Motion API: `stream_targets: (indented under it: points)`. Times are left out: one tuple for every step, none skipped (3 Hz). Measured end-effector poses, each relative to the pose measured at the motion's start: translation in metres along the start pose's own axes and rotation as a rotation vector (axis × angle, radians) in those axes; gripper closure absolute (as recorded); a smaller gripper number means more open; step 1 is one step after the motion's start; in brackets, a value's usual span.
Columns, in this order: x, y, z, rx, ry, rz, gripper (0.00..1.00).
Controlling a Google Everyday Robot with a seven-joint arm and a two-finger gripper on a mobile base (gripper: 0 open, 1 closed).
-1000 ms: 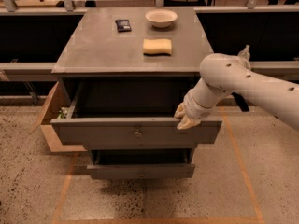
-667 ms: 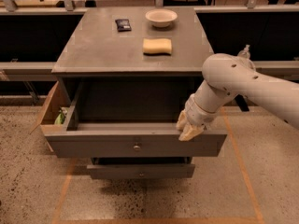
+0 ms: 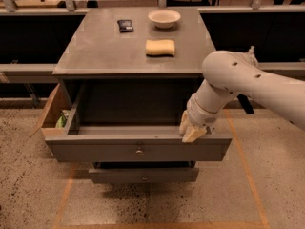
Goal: Open top drawer
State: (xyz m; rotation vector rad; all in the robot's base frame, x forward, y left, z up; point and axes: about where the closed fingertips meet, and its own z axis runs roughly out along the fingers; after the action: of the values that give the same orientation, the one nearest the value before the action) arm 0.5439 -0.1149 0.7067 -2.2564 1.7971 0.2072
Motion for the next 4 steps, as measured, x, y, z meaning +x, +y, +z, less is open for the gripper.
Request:
stream_targets:
  points:
    - [-0.006, -0.003, -0.018, 0.007, 0.045, 0.043, 0.83]
    - [-0.009, -0.010, -0.034, 0.015, 0.073, 0.070, 1.00]
    - [-0.007, -0.019, -0.032, 0.036, 0.096, 0.088, 1.00]
    - [-0.007, -0.037, -0.018, 0.085, 0.111, 0.100, 1.00]
